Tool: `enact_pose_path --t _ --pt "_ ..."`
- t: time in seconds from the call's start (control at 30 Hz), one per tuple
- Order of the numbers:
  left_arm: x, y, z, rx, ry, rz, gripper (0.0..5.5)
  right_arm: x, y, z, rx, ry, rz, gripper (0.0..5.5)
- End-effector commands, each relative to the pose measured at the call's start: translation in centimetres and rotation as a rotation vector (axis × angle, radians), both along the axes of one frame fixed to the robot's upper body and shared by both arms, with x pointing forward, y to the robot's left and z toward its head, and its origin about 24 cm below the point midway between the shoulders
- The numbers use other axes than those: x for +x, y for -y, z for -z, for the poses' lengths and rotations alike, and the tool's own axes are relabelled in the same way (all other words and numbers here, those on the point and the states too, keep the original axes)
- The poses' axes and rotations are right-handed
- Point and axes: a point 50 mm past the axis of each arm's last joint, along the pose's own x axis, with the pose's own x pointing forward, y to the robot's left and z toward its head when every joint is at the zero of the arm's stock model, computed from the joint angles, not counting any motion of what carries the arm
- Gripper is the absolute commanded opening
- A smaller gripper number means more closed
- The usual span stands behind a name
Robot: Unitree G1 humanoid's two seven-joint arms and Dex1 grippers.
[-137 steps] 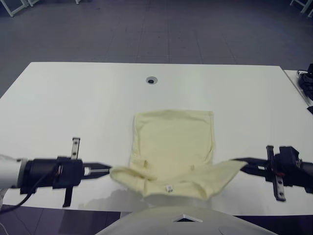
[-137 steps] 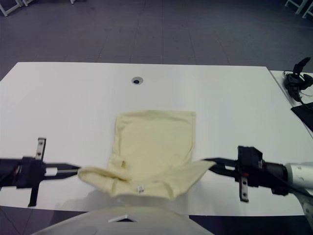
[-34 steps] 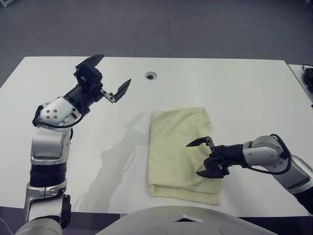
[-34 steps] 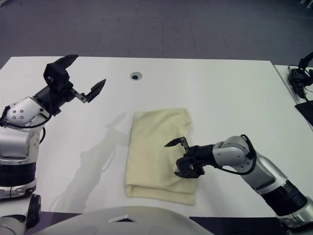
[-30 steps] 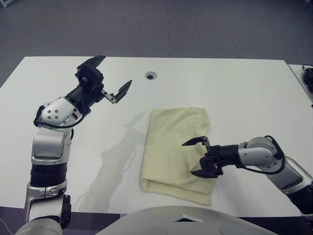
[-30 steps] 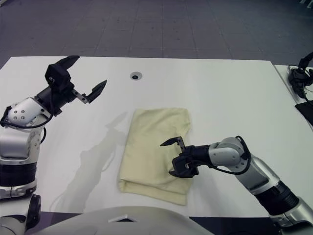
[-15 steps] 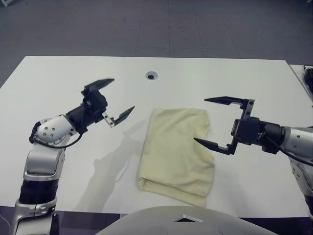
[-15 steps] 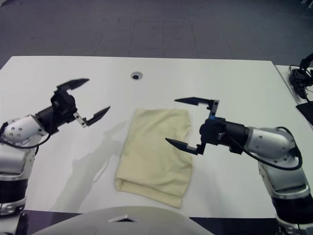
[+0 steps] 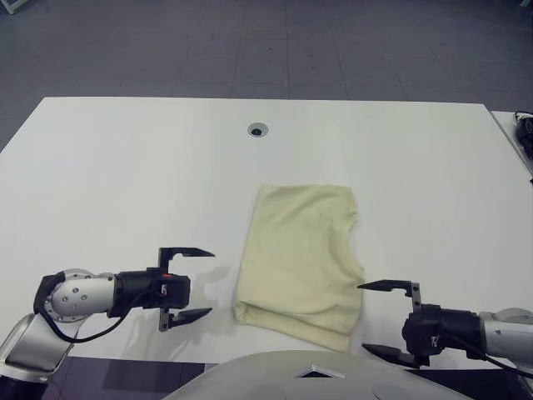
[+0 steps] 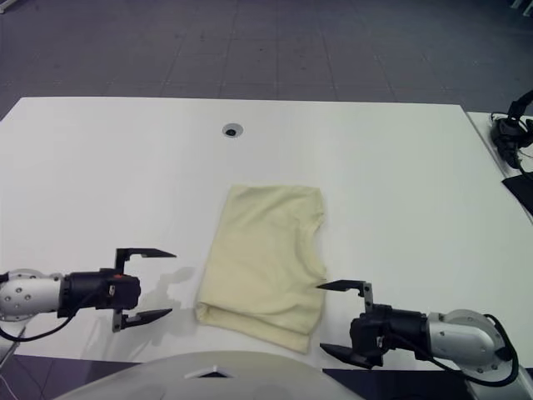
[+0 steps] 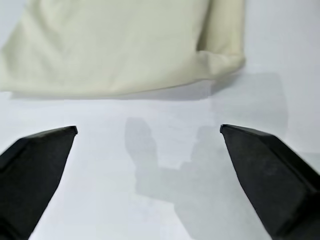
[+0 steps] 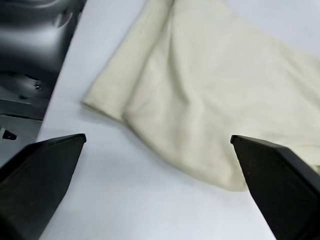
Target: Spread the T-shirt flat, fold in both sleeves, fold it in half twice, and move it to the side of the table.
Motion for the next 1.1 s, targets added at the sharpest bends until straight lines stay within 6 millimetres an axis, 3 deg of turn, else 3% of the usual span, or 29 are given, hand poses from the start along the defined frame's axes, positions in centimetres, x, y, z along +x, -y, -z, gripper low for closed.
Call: enact_pose_path --t 0.03,0.43,0.87,1.0,1.1 --pt "0.2 0.7 0.5 0.012 0.017 0.041 4.47 0.2 -0.4 1.1 -0.054 0.020 -0.049 5.20" --pt "-1.6 2.4 1.5 -0.045 -0.093 0.118 2.35 0.1 -1.6 1.8 -0.082 0.085 -0.145 3.30" --pt "-1.0 3.1 0.8 -0.062 -0.050 0.133 0.01 -0.2 -2.5 2.4 -0.076 0.046 -0.181 1.01" --pt "-0.9 2.7 0.6 -0.053 -0.048 0.119 0.00 -0.1 -2.5 2.6 -0.083 0.045 -0.181 0.37" --pt "-1.0 2.2 0.2 -0.063 -0.074 0.097 0.50 -0.1 -2.5 2.6 -0.085 0.043 -0.182 0.04"
